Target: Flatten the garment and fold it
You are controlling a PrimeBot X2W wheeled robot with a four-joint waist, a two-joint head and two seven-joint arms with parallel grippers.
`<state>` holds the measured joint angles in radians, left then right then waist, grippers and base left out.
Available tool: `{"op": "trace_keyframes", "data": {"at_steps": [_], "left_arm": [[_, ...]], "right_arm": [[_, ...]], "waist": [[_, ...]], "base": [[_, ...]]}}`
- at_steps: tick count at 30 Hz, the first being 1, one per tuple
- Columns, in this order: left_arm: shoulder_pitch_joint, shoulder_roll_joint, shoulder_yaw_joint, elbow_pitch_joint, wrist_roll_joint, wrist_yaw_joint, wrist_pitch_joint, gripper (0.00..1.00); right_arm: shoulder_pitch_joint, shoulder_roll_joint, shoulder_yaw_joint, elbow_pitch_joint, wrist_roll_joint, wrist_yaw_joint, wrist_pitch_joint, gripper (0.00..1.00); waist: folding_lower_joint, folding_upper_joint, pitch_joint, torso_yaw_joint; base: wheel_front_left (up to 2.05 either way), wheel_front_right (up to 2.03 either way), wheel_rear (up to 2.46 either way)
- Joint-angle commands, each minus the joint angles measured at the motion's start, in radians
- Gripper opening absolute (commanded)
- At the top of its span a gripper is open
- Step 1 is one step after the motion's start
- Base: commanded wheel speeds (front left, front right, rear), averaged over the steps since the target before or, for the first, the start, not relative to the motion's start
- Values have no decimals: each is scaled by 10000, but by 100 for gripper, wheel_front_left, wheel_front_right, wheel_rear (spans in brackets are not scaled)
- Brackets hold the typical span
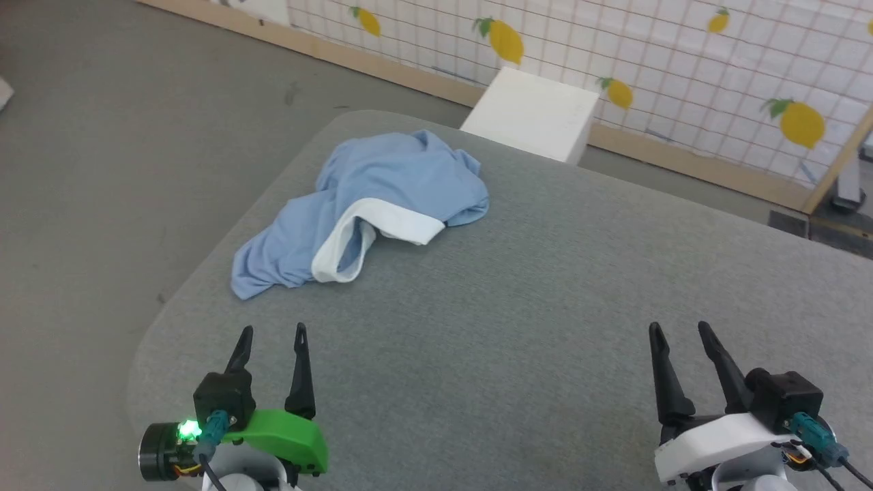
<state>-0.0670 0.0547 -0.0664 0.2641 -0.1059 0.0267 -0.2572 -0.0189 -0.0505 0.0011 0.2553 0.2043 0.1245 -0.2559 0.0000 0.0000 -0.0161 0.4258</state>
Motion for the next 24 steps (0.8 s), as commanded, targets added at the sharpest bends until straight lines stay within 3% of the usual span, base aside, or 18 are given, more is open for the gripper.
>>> {"op": "trace_keyframes", "data": {"at_steps": [1,24], "left_arm": [[91,8,42,1,-18,-21,-45,100],[116,19,218,-27,-127,-38,-45,100]], "right_arm": [[118,3,47,39,105,62,-59,100],[96,3,186,217,160,62,-59,100]], "waist": [[0,0,-124,250],[0,0,-166,477]], "base": [[0,0,0],[0,0,0]]}}
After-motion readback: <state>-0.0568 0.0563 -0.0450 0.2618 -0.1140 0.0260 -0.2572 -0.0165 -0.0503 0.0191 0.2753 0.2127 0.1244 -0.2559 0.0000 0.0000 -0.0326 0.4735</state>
